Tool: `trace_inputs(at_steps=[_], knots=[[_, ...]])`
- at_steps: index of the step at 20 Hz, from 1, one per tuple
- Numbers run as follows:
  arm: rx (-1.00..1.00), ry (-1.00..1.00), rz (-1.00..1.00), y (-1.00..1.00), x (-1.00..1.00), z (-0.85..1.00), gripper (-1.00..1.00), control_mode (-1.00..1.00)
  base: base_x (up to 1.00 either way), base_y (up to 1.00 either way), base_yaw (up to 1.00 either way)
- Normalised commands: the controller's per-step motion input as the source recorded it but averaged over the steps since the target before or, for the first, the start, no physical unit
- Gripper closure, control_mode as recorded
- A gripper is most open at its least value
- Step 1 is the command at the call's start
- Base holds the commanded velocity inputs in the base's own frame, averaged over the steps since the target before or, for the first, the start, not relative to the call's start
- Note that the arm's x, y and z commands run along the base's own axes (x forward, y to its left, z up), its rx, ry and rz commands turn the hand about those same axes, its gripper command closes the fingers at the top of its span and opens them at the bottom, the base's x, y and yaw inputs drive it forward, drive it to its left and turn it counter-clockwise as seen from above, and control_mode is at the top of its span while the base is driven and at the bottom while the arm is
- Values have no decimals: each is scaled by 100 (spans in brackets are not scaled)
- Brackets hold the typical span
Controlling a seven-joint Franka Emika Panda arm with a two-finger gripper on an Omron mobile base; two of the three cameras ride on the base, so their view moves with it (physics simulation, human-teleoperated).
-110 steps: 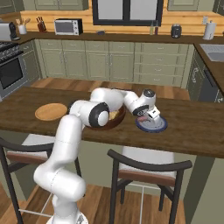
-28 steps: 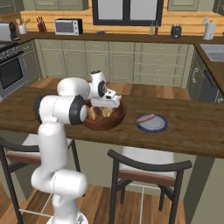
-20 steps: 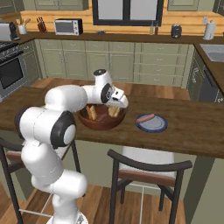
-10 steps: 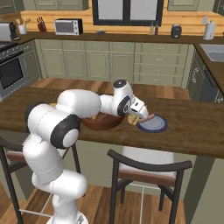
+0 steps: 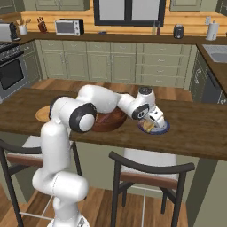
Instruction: Place one bun and one sausage from the bowl on each plate.
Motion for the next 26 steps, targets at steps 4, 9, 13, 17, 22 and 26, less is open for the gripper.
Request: trace_inputs(at_steps=[4,9,13,17,22,26], knots=[[14,0,-4,-8,24,-40,100,-100,0,0,0],[7,2,-4,0,44,-41,-100,-100,0,0,0],[4,2,-5,0,84,-12,-100,-100,0,0,0],[4,5,-6,-7,73,0,-100,-100,0,0,0],[5,0,-2,-8,-61,22,-100,-100,0,0,0],[-2,-10,1,68,-100,85,-100,-100,0,0,0]])
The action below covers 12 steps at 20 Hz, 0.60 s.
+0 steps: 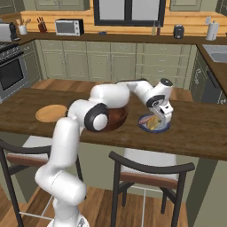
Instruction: Place one bun and one sausage from the bowl on each plate.
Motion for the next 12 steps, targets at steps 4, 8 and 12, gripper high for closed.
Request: trace_inputs(at_steps=[4,8,12], knots=[[-21,-1,20,100,-88,58,-100,-100,0,0,0],[-18,2,32,100,-24,43,-100,-100,0,0,0],[-10,2,35,100,0,31,-100,-100,0,0,0]])
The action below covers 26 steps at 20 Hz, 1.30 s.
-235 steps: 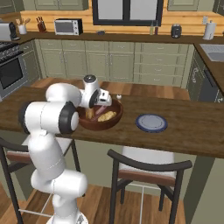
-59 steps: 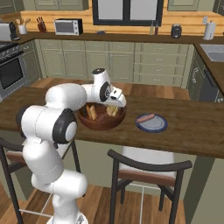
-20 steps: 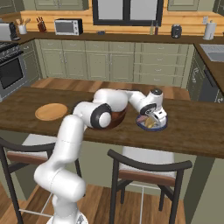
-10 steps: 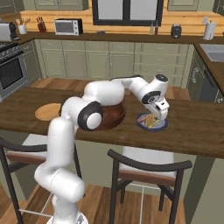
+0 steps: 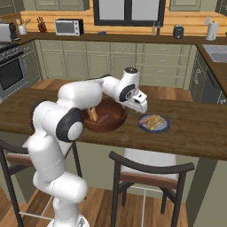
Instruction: Place one bun and one sausage from the bowl on each plate.
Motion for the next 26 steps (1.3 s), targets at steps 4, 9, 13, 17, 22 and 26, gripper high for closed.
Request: trace_inputs(at_steps=[4,9,13,17,22,26], knots=[[0,0,40,100,0,47,-100,-100,0,0,0],[0,0,43,100,3,14,-100,-100,0,0,0],[0,0,48,100,28,4,-100,-100,0,0,0],[0,0,54,100,33,41,-100,-100,0,0,0],[-4,0,53,80,12,12,-100,-100,0,0,0],[-25,0,16,9,13,-85,-100,-100,0,0,0]])
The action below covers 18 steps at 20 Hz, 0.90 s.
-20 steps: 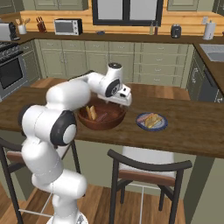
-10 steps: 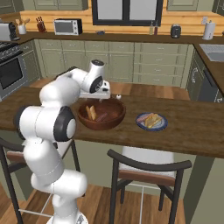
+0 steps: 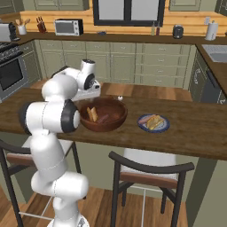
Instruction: Place one bun and one sausage from the bowl on each plate.
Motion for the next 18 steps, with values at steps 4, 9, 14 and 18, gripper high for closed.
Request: trace_inputs(at_steps=[4,9,14,18], knots=[[-20,0,2,0,1,-61,-100,-100,0,0,0],[-1,0,-2,0,19,-48,-100,-100,0,0,0],[0,4,-9,0,35,-48,-100,-100,0,0,0],[0,4,-11,0,47,-21,-100,-100,0,0,0]])
